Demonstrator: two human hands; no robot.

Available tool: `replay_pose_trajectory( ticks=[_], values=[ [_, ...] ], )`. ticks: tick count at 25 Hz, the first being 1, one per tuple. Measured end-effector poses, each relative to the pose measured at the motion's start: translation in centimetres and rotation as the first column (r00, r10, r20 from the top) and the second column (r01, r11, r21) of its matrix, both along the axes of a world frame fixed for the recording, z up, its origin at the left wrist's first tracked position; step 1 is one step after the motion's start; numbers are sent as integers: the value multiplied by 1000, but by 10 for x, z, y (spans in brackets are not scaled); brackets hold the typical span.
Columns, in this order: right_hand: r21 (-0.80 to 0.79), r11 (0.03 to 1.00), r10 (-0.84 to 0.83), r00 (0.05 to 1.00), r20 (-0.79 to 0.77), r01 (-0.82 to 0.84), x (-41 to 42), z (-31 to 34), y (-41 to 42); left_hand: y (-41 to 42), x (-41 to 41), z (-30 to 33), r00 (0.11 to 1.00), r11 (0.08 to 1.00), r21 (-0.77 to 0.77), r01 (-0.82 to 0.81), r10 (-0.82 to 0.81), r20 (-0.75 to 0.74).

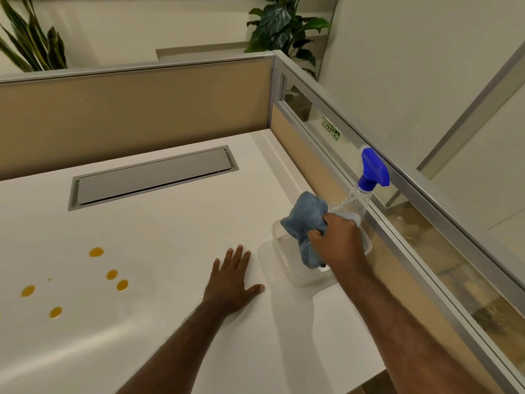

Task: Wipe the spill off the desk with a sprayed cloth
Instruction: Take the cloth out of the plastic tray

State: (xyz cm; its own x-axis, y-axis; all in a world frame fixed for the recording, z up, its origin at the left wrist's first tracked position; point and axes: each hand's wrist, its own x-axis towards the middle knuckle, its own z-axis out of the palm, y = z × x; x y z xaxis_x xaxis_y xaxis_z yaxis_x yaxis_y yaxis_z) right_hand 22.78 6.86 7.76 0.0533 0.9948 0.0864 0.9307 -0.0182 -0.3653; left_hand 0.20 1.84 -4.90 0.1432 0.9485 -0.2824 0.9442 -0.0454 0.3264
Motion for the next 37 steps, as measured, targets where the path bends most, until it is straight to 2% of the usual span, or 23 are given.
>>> replay_pose_trajectory(
  ticks=[2, 4, 5, 7, 9, 12, 15, 17, 19, 21, 23, 26, 30, 34, 37],
  values=[
    [115, 993, -16, 989, -149, 34, -3, 19, -3, 1, -1, 10, 993, 995, 85, -50, 40, 114],
    [200, 979, 15, 971, -239, 35, -12, 34, -5, -1, 0, 27, 942, 969, 174, -174, 112, 316],
    [226, 974, 42, 967, -253, 17, -19, 39, -6, -2, 0, 38, 880, 952, 181, -248, 143, 452],
    [266, 964, 103, 954, -282, -26, -35, 44, -7, -5, 4, 63, 658, 924, 107, -366, 176, 732],
    [323, 942, 192, 931, -311, -86, -54, 44, -11, -6, 8, 87, 458, 913, 21, -408, 185, 870],
    [381, 896, 352, 886, -301, -226, -79, 32, -23, -1, 6, 114, 156, 891, -208, -404, 291, 944],
    [426, 823, 492, 846, -205, -375, -90, 13, -32, -1, -9, 120, -125, 857, -396, -330, 376, 918],
    [481, 742, 575, 812, -99, -467, -92, 2, -31, -5, -20, 117, -294, 838, -475, -270, 398, 869],
    [519, 692, 607, 793, -42, -502, -93, -8, -29, -8, -30, 115, -416, 840, -492, -227, 373, 829],
    [539, 707, 581, 811, -73, -458, -95, -15, -26, -9, -36, 114, -469, 843, -484, -233, 339, 816],
    [536, 738, 562, 814, -150, -411, -98, -21, -27, -9, -39, 114, -458, 825, -483, -293, 322, 828],
    [496, 774, 583, 747, -319, -393, -103, -29, -30, -8, -45, 115, -464, 786, -475, -395, 276, 842],
    [401, 832, 551, 651, -522, -383, -105, -33, -34, -8, -53, 115, -508, 754, -484, -445, 234, 829],
    [423, 901, 354, 730, -585, -98, -92, -32, -38, -5, -60, 118, -583, 719, -514, -467, 187, 791],
    [462, 885, 255, 762, -595, 65, -69, -30, -43, 0, -65, 121, -644, 699, -554, -453, 173, 745]
  ],
)
